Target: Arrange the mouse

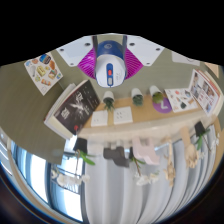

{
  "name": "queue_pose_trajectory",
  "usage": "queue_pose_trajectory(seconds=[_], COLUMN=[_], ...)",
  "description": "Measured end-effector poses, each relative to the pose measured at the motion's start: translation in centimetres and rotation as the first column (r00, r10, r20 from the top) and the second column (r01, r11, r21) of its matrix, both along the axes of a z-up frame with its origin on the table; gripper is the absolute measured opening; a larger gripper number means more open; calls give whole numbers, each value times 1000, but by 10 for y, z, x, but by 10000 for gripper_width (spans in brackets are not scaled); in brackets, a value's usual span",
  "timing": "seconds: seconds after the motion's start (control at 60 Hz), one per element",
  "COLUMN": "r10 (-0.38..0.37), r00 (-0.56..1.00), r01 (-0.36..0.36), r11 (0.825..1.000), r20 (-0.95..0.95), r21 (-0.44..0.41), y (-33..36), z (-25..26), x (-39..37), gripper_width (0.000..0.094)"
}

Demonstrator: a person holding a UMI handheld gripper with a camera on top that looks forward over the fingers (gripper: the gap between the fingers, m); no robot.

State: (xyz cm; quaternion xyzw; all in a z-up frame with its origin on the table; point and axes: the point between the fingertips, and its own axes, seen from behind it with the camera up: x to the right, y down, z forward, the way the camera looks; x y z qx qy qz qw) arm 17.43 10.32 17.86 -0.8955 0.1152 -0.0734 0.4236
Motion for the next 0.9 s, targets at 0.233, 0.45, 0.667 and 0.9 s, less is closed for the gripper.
queue_pose_trajectory(seconds=[0.233,0.45,0.667,0.9], r10=[112,258,260,265], r00=[994,965,960,962], r01=[-107,-255,-274,-274], r11=[973,964,947,937], r20=[-12,-43,-100,-70], r21=[203,73,-168,-219], y=[16,23,-3,-23], z=[119,17,-140,-196], x=[-180,-337,-403,-414], gripper_width=[333,331,330,415])
